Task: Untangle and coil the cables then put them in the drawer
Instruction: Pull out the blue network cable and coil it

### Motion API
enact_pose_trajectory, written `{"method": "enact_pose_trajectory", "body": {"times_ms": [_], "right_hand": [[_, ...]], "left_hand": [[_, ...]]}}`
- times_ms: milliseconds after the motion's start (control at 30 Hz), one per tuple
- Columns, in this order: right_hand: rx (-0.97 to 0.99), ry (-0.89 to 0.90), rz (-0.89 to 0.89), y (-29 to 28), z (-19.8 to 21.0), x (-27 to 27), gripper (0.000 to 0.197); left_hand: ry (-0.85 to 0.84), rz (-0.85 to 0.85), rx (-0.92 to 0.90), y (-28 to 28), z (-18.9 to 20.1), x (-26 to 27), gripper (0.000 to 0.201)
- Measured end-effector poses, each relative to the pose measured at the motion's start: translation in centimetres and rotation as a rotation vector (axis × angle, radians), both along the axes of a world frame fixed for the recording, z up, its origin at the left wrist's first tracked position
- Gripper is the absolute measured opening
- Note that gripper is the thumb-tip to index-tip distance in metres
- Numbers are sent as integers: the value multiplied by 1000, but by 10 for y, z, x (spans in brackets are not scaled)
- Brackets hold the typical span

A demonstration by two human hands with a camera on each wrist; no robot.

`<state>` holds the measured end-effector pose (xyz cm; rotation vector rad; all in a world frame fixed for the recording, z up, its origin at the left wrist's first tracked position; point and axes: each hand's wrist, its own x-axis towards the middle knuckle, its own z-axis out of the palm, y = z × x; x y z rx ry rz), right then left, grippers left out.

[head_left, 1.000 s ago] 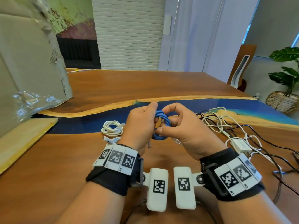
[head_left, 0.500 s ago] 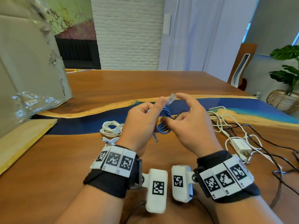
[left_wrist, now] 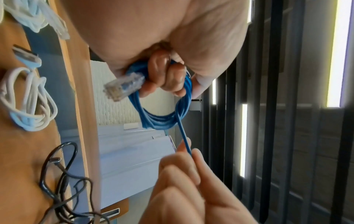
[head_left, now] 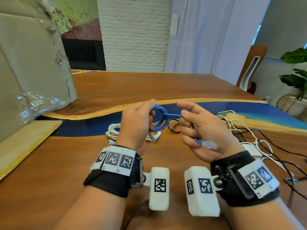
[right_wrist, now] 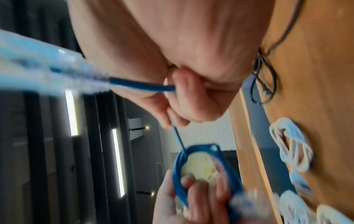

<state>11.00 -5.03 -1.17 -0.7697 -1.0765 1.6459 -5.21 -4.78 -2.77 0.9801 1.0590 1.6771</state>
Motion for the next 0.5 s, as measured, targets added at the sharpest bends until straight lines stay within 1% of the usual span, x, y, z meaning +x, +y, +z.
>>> {"method": "enact_pose_trajectory", "body": {"times_ms": [33, 100, 167, 233, 333, 400, 467, 500], "right_hand": [[76, -102, -20, 0, 0, 3, 17], [269, -340, -85, 0, 0, 9, 12], [428, -502, -125, 1, 1, 15, 8], [504, -556, -122, 1, 3, 19, 8], [562, -639, -115, 1, 4, 24, 12], [598, -732, -161, 4, 1, 23, 13], [666, -871, -235, 6, -2, 20, 14], [704, -913, -261, 6, -4, 16, 14]], "left_hand": [[-60, -15, -27, 0, 1, -2, 34], [-189, -101, -58, -4, 5, -5, 33], [-287, -200, -60, -8, 9, -6, 32], [-338, -268, -37, -11, 13, -8, 31], [-379, -325, -1, -12, 16, -8, 34], [-426, -371, 3, -15, 18, -5, 35], [-497, -454, 11, -20, 21, 1, 35], [-519, -490, 20, -22, 22, 5, 34]]}}
